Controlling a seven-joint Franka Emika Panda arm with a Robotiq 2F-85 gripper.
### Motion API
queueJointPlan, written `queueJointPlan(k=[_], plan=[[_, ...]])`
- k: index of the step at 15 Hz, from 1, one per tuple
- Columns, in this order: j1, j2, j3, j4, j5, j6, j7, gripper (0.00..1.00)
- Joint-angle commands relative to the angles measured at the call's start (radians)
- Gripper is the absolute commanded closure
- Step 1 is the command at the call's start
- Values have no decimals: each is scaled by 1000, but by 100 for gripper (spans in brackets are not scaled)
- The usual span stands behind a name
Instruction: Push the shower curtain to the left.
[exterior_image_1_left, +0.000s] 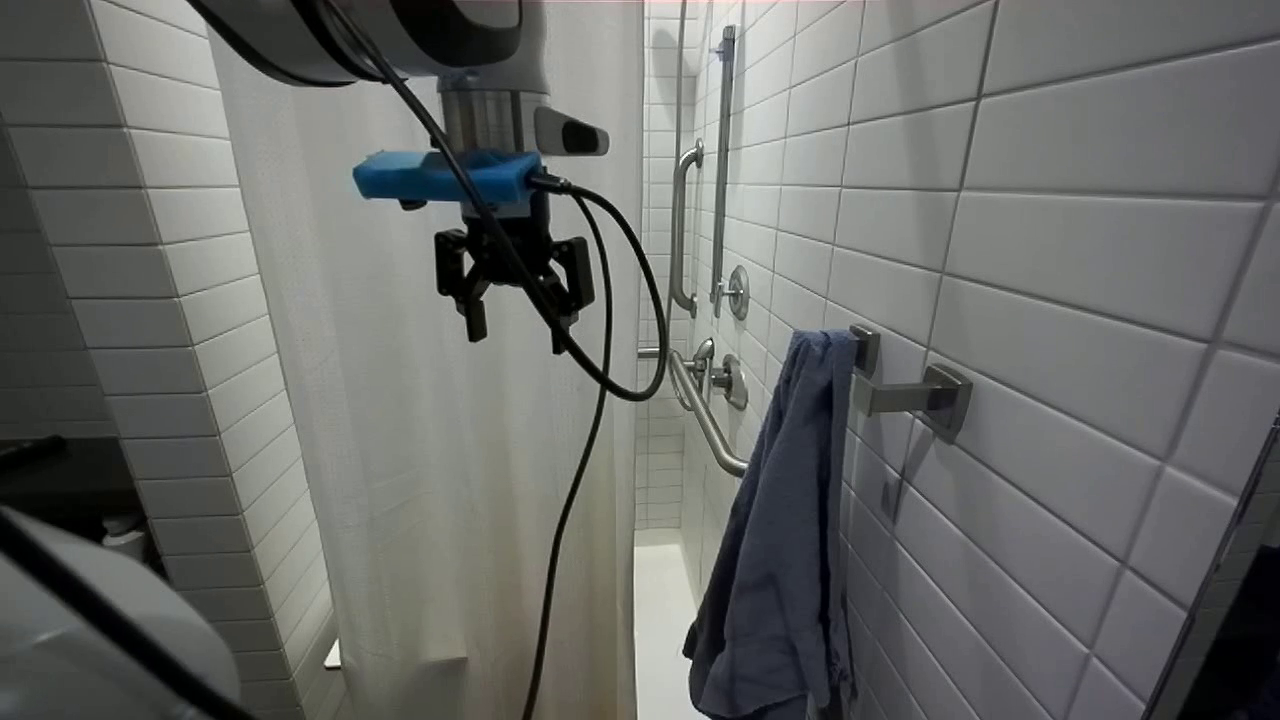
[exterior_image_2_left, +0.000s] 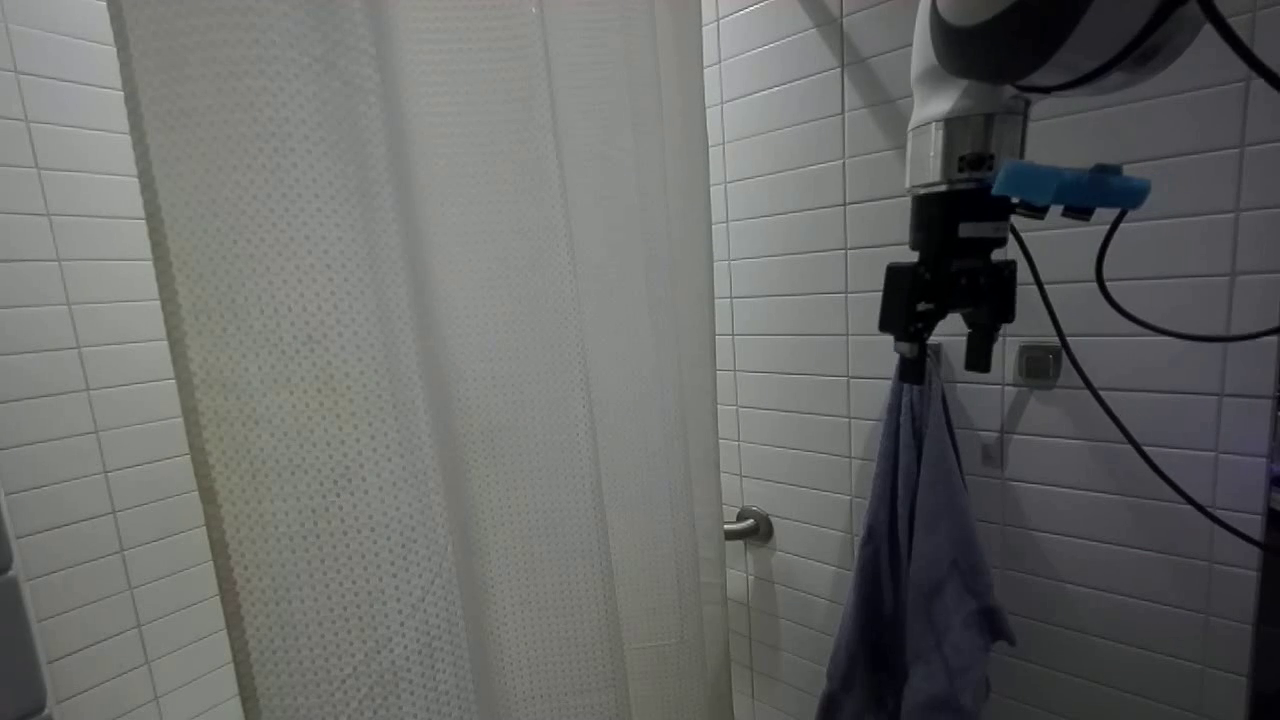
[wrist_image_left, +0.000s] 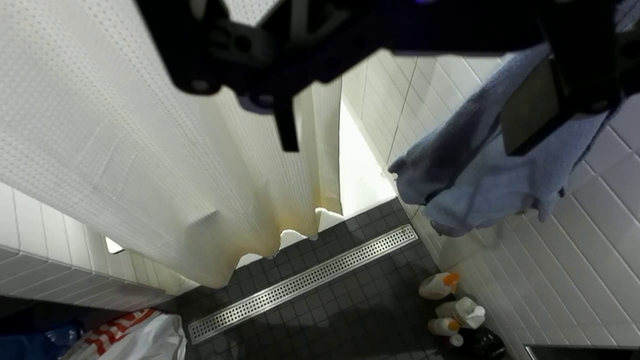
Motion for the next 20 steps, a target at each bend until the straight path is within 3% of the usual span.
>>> queueJointPlan(k=[1, 5, 6, 16, 20], plan=[[11, 64, -13, 48, 47, 91, 1, 0], [4, 171, 3, 130, 42, 171, 18, 0], [2, 98, -3, 69, 39, 154, 5, 0], [5, 205, -5, 150, 46, 163, 4, 0], [19, 287, -33, 232, 79, 156, -78, 0]])
